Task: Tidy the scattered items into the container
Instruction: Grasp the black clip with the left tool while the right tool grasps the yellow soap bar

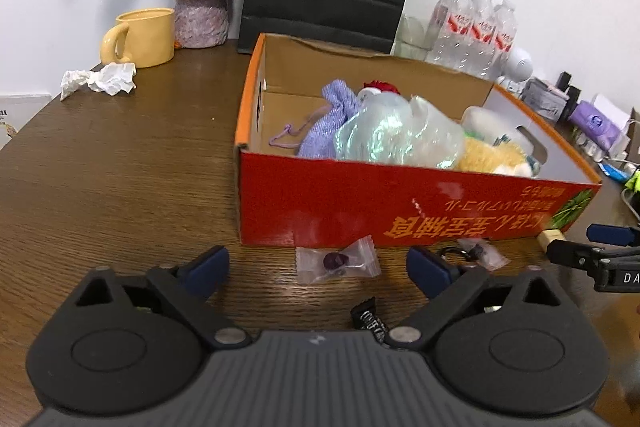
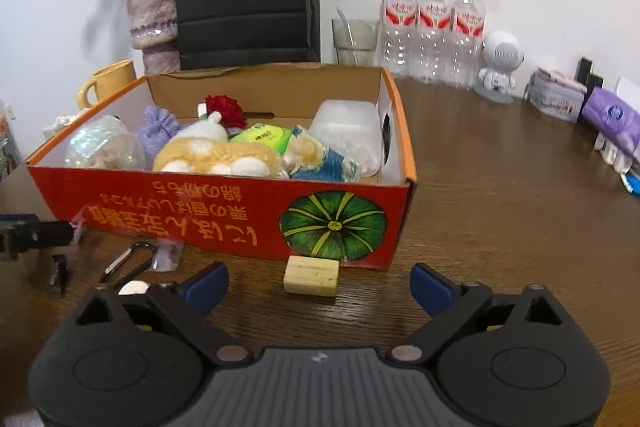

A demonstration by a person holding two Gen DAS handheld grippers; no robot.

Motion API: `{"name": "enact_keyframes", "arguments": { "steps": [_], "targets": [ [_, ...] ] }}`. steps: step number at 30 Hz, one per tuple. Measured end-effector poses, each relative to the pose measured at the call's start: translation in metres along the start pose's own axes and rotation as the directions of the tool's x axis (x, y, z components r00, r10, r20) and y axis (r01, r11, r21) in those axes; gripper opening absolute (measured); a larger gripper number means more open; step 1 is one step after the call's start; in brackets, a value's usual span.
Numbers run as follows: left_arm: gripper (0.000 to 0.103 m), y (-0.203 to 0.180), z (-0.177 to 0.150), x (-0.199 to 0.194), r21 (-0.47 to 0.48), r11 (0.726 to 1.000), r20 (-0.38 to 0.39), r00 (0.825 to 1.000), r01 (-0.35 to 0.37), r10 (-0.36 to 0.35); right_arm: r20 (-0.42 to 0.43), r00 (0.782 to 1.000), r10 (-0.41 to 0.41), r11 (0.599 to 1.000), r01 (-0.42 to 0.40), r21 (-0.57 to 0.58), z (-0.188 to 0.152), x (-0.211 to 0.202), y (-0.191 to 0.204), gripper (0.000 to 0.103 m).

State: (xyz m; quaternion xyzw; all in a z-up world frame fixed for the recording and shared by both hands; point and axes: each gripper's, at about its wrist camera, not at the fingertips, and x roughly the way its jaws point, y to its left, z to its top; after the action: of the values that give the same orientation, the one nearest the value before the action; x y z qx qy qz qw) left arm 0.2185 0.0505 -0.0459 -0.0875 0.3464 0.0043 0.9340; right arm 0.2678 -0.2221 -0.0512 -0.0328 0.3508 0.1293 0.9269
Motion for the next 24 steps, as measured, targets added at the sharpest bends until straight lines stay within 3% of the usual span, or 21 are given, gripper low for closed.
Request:
{"name": "enact_keyframes", "arguments": {
  "steps": [6, 9, 12, 13, 17, 24],
  "targets": [
    [0.081, -0.006, -0.001, 0.004, 0.010, 0.999, 0.016, 0.999, -0.046, 0.046, -0.005, 1.000, -0.013, 0.999, 0.013, 0.030, -0.001, 0.009, -0.001, 0.078],
    [0.069, -0.008, -0.002, 0.004, 0.025, 0.998, 0.024, 0.998, -0.066, 0.065, -0.001, 1.000, -0.016, 0.999, 0.016, 0.031, -0.002, 0.009, 0.001, 0.058],
    [0.042, -0.010, -0.004, 0.002, 0.047, 0.995, 0.037, 0.996, -0.088, 0.086, 0.010, 1.000, -0.008, 1.000, 0.008, 0.007, -0.004, 0.006, 0.004, 0.033],
    [0.041, -0.010, -0.004, 0.001, 0.048, 0.996, 0.039, 0.996, -0.077, 0.075, 0.012, 1.000, -0.005, 1.000, 0.005, 0.003, -0.005, 0.004, 0.005, 0.029],
    [0.022, -0.010, -0.008, -0.005, 0.056, 0.997, 0.061, 0.997, -0.045, 0.042, 0.027, 1.000, -0.010, 1.000, 0.011, -0.024, -0.008, -0.001, 0.009, 0.029],
    [0.015, -0.013, -0.012, -0.010, 0.084, 0.996, 0.083, 0.996, -0.042, 0.035, 0.032, 0.999, 0.007, 1.000, -0.006, -0.018, -0.011, -0.004, 0.010, 0.029]
  ]
}}
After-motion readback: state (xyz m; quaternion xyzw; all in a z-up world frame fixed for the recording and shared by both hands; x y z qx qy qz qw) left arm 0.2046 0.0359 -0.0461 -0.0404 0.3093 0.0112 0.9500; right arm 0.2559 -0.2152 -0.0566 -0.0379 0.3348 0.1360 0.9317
